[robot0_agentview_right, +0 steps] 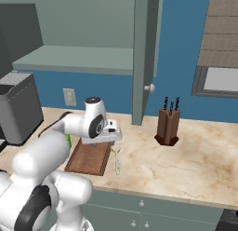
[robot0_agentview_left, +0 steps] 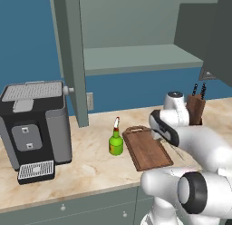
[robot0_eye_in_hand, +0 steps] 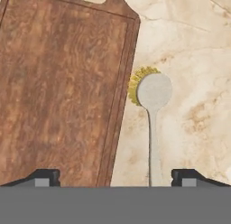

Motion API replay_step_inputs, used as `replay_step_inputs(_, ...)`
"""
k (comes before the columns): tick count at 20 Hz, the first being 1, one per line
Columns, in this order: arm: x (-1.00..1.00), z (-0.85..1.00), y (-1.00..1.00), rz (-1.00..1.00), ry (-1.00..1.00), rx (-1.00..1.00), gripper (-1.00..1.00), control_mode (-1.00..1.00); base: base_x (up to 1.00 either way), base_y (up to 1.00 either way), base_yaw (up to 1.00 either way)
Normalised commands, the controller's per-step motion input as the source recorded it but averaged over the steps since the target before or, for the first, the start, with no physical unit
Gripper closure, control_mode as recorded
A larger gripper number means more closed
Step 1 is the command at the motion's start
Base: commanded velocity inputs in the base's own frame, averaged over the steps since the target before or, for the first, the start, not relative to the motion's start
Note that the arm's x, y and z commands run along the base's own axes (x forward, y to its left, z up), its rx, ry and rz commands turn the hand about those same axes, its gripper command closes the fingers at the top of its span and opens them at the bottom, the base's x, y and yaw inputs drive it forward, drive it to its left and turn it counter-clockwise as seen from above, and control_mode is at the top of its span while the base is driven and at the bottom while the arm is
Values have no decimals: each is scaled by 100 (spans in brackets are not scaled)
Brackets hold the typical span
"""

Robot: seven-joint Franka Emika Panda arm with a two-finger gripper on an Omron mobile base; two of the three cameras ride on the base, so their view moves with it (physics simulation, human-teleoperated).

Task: Grab the spray bottle from the cabinet, then place it next to the cutting board for sanitizing. Then grab the dish brush from the countertop next to the sink and place it next to the cutting board.

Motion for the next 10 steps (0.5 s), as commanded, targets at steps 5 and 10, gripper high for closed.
replay_step_inputs(5, -50, 99, 26, 0, 0, -5, -100, -100, 0, 0, 0)
replay_step_inputs(10, -81, 100, 14, 0, 0, 0, -100, -100, 0, 0, 0)
